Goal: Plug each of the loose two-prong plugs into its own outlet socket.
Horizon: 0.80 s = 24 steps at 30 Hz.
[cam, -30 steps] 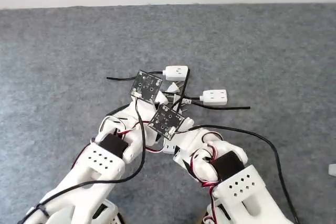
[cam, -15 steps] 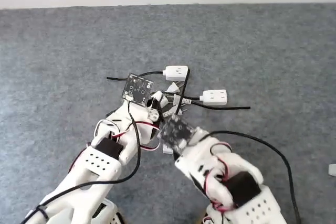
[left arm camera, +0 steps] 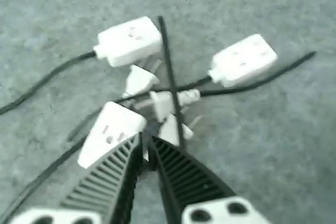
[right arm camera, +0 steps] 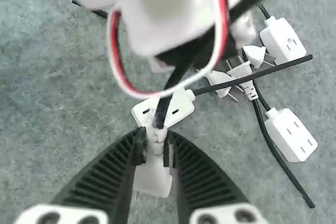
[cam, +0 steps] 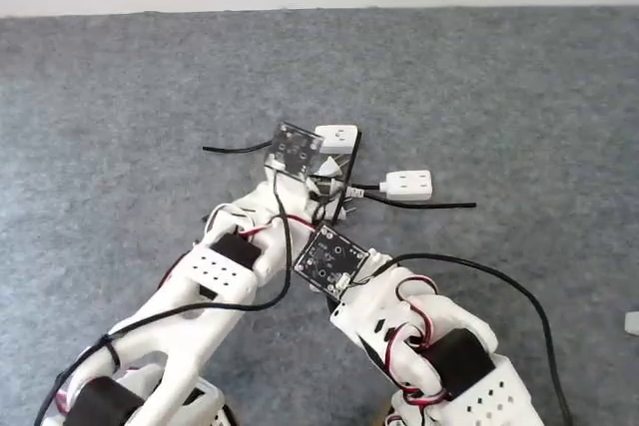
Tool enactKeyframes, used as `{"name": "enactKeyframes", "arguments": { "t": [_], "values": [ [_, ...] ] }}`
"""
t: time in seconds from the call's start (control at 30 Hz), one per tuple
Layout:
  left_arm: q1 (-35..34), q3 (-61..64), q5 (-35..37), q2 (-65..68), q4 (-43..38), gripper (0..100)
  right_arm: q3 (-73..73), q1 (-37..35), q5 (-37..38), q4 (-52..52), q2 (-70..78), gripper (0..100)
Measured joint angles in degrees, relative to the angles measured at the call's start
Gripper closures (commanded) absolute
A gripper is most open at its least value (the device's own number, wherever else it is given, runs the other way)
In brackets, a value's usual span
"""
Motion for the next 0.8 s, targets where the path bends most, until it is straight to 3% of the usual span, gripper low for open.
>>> {"name": "enactKeyframes", "arguments": {
  "t": [0.37,0.8],
  "values": [
    [3.8,8.1,-2.5,-19.9,6.4,99,0.8,-0.1,0.1,-0.4,-0.1,99.1],
    [5.5,8.8,-3.1,-21.9,7.5,99,0.8,0.0,3.8,0.3,-0.1,99.1]
  ]
}}
